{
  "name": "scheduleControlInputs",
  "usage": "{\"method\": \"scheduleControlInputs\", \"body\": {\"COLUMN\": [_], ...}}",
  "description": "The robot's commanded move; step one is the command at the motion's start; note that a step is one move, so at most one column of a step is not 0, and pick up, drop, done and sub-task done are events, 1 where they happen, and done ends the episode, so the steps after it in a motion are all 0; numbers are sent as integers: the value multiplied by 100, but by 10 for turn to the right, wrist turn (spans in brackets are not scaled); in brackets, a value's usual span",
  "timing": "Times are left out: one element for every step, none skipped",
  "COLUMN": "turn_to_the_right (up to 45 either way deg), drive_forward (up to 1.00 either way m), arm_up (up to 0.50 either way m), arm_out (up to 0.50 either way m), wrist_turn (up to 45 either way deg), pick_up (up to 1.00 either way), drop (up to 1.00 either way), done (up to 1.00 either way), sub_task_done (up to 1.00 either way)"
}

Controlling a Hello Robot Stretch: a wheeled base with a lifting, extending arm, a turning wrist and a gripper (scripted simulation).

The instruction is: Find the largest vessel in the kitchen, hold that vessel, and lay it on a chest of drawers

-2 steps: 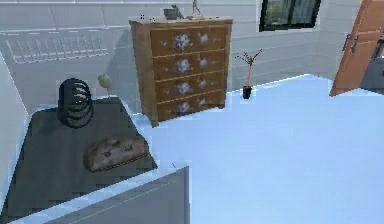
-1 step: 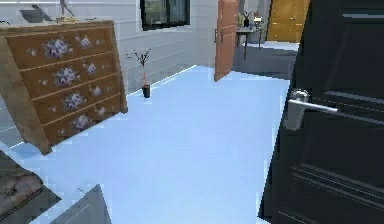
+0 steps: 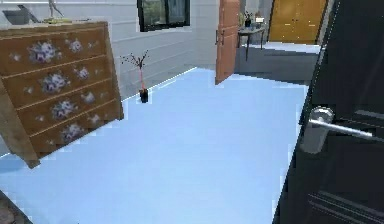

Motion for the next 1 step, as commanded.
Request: {"method": "scheduleControlInputs", "body": {"turn_to_the_right": [0], "drive_forward": [85], "arm_up": [0], "arm_out": [0], "wrist_turn": [0], "pick_up": [0], "drop": [0], "done": [0], "sub_task_done": [0]}}
